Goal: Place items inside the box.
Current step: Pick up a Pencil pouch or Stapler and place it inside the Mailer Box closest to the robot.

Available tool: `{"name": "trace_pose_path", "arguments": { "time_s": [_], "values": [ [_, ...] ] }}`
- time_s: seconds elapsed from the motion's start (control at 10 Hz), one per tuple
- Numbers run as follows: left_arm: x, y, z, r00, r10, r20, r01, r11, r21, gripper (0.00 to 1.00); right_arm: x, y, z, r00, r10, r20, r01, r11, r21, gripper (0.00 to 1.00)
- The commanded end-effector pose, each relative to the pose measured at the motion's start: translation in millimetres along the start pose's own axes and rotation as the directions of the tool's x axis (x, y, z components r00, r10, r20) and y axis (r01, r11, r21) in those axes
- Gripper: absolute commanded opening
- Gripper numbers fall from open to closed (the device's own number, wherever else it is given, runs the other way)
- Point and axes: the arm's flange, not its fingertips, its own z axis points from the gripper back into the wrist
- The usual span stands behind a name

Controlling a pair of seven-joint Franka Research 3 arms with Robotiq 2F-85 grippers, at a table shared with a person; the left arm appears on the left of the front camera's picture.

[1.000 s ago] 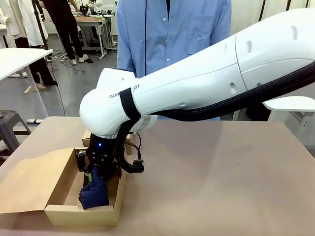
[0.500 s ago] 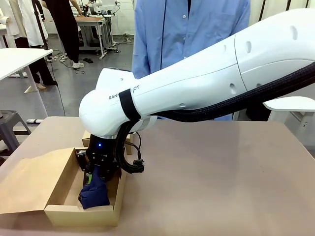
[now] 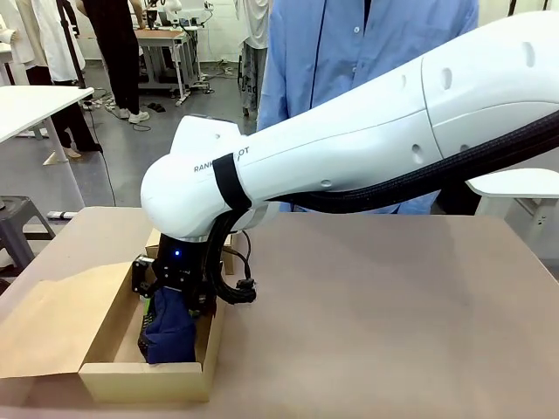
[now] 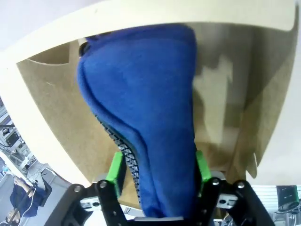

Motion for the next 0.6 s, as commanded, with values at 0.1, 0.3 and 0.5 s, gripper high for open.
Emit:
{"name": "trace_pose_path", "arguments": {
  "time_s": [0.1, 0.3, 0.5],
  "values": [
    [-1, 0, 0, 1.000, -0.019, 0.010, 0.019, 1.000, -0.022, 1.00, -11, -11, 23, 1.000, -0.025, 0.006, 0.025, 0.998, 0.057, 1.00],
    [-1, 0, 0, 1.000, -0.019, 0.010, 0.019, 1.000, -0.022, 1.00, -22, -19, 52, 0.999, -0.011, 0.037, 0.007, 0.995, 0.102, 1.00],
    [-1, 0, 0, 1.000, -0.019, 0.010, 0.019, 1.000, -0.022, 1.00, -32, -41, 89, 0.995, -0.018, 0.095, 0.007, 0.993, 0.120, 1.00]
  ]
}}
